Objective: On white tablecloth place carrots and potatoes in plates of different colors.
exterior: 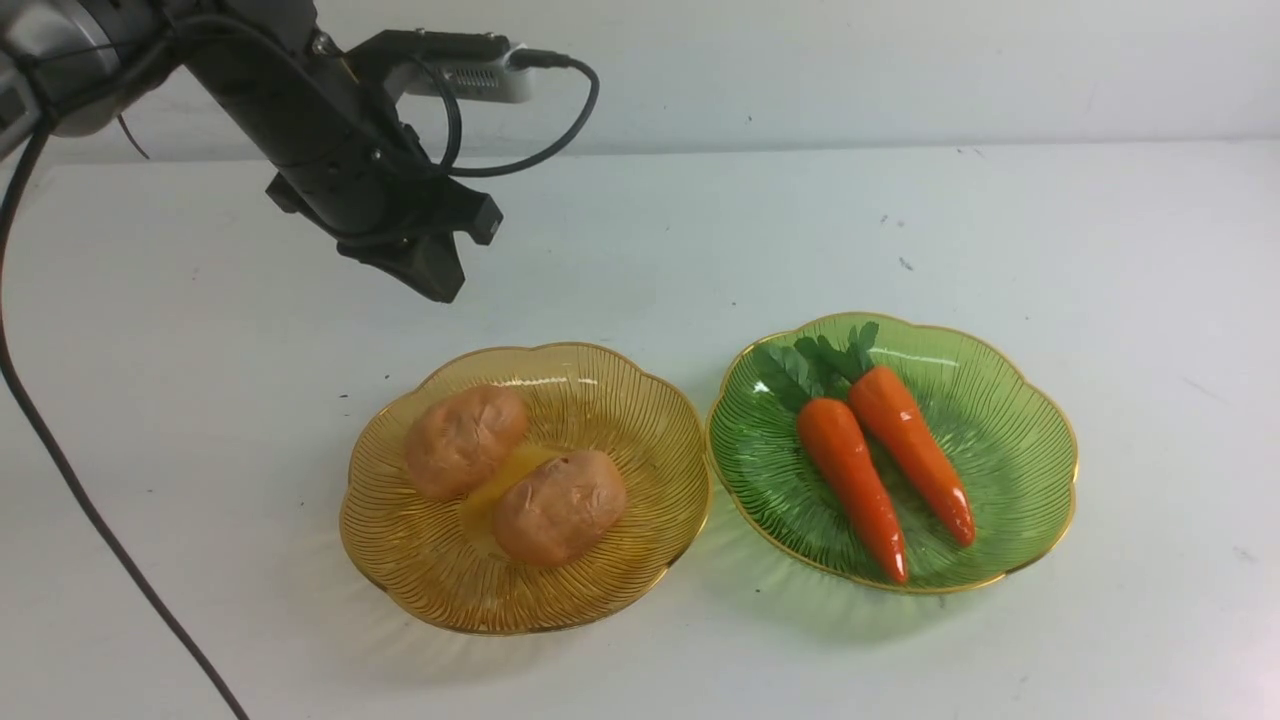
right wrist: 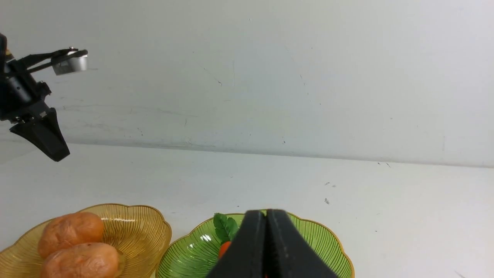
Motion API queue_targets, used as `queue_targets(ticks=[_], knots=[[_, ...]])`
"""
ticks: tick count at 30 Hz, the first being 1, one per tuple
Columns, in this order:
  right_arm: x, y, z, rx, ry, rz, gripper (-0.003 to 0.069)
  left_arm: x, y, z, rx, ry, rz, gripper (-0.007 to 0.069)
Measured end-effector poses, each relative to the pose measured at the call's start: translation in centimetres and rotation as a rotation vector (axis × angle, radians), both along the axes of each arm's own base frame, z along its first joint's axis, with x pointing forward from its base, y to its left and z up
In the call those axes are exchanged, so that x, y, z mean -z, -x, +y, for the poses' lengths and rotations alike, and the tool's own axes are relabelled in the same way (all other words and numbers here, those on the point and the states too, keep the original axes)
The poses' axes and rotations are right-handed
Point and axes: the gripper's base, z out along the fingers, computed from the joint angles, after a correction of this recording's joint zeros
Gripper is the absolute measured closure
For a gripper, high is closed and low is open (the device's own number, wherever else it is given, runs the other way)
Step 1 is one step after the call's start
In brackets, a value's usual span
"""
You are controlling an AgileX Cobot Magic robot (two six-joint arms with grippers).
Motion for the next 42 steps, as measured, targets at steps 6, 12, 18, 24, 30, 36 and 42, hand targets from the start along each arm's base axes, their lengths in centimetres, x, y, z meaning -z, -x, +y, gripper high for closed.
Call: queue_targets(ticks=[6,12,18,24,30,36,42], knots=[[2.5,-0.4,0.0,0.008,0.041,0.040,0.0674,0.0,0.0,0.0,0.007,-0.004,-0.003,0.0628],[6.1,-0.6,-0.4,0.082,0.118,0.082,0.0674,0.0,0.0,0.0,-0.006,-0.002,0.000,0.0628],[9.9,-1.0,-0.9,0.174,0.141,0.208,0.0674,-2.1,0.9,0.2,-0.049,0.021,-0.032,0.0628],[10.1,-1.0,-1.0,0.187,0.150,0.214,0.0674,-6.7,4.8,0.9,-0.095,0.060,-0.114,0.0628],[10.1,-1.0,-1.0,0.188,0.154,0.213,0.0674,-11.5,13.5,2.6,-0.090,0.060,-0.238,0.0628],[10.1,-1.0,-1.0,0.189,0.157,0.212,0.0674,-9.6,22.4,4.5,-0.085,0.019,-0.234,0.0628],[10.1,-1.0,-1.0,0.189,0.157,0.210,0.0674,-2.5,33.2,5.3,-0.119,0.248,-0.457,0.0628]])
